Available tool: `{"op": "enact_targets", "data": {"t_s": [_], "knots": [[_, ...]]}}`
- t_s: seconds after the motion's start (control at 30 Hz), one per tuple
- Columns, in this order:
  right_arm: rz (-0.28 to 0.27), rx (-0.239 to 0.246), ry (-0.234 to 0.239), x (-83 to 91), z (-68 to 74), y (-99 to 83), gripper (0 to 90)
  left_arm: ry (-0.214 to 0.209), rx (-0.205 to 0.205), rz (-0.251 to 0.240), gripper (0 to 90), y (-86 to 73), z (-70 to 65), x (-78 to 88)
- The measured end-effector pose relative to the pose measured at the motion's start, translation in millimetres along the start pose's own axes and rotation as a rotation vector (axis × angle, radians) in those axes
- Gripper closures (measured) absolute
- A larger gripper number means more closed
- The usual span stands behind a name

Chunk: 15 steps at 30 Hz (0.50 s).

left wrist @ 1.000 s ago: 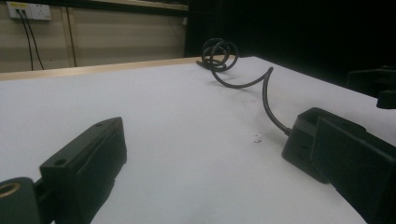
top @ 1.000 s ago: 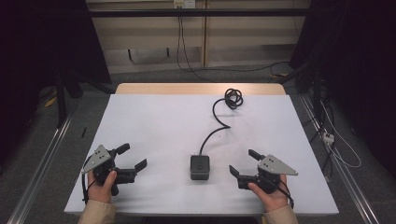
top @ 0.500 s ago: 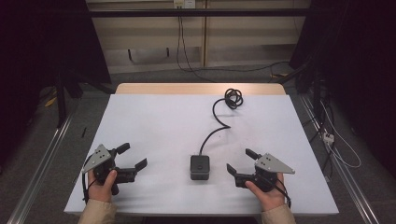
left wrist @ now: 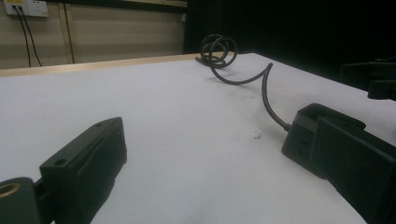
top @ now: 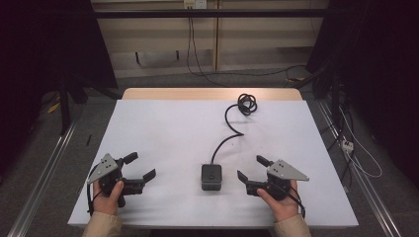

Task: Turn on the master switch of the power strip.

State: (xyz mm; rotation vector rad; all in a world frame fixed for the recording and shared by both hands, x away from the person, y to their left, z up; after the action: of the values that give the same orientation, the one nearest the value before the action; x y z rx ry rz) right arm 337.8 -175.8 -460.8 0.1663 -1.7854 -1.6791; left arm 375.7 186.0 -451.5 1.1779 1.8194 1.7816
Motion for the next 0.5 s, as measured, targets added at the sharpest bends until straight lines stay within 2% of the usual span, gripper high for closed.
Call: {"op": "enact_targets", "data": {"t_s": [0.5], "knots": [[0.000, 0.006, 0.022, -5.4, 8.5, 6.1, 16.5, -0.002, 0.001, 0.001, 3.3, 0.1, 0.2, -1.3]]}}
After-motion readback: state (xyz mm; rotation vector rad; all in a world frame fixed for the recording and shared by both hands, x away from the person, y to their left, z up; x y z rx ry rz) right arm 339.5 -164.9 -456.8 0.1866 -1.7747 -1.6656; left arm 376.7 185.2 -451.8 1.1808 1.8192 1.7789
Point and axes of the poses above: each handheld gripper's, and its own axes: x roughly backward along the jaws, y roughly out of its top, z roughly to its left, the point moved 7 cm from there along -x, roughly forward along the jaws, and after that the axes turned 5 degrees about z, right-handed, at the moved point
